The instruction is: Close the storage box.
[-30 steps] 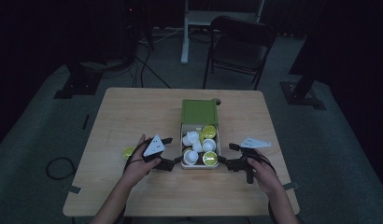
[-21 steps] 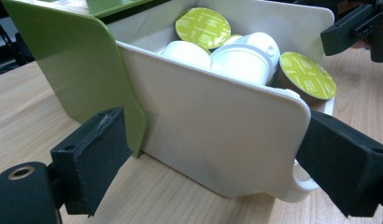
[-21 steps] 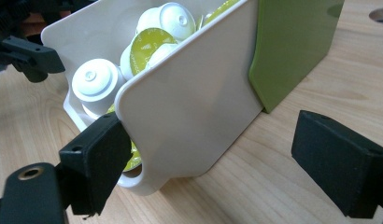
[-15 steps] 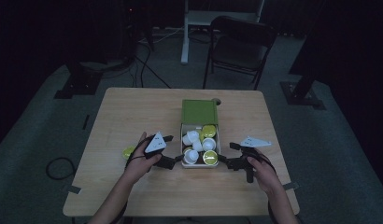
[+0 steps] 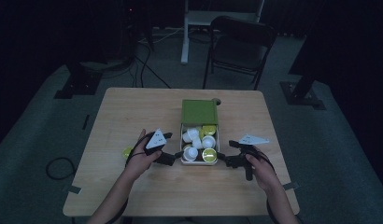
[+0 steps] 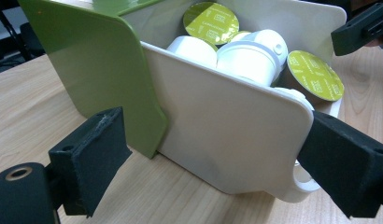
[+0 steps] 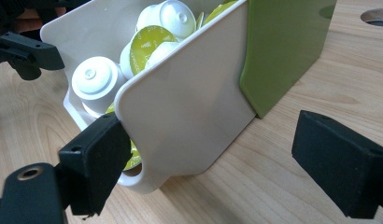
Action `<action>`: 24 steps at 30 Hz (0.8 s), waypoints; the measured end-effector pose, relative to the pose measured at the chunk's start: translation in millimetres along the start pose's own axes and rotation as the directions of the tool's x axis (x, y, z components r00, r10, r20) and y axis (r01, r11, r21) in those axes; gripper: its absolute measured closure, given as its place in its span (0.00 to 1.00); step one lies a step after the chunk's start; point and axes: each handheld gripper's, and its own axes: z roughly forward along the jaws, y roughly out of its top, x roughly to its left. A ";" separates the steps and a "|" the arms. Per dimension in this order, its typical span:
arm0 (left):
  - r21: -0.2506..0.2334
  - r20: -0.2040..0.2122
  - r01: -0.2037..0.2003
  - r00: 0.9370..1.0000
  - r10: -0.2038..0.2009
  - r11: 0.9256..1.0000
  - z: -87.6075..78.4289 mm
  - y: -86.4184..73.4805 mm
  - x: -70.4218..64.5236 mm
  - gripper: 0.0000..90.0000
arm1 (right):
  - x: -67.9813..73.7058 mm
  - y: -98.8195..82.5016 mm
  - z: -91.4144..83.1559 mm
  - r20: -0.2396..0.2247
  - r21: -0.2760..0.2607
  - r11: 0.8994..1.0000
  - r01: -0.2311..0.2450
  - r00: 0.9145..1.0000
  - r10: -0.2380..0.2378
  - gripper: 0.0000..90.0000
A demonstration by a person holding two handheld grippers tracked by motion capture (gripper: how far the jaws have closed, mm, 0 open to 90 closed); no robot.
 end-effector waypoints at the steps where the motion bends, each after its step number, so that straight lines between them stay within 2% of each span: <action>1: 0.001 0.001 0.003 1.000 -0.003 1.000 0.4 0.2 0.6 0.11 | -0.1 0.4 0.1 0.000 0.002 1.000 0.001 1.000 -0.001 0.13; 10: 0.002 -0.010 0.016 1.000 -0.016 1.000 4.3 1.4 8.2 0.11 | -5.1 5.1 4.7 -0.001 0.009 1.000 0.001 1.000 -0.001 0.13; 16: -0.001 -0.012 0.017 1.000 -0.017 1.000 7.4 1.9 10.7 0.11 | -7.4 6.4 7.0 0.014 0.004 1.000 -0.012 1.000 0.012 0.13; 24: -0.002 -0.006 0.017 1.000 -0.017 1.000 10.6 2.7 15.2 0.11 | -10.3 9.7 8.3 0.028 0.010 1.000 -0.001 1.000 0.001 0.13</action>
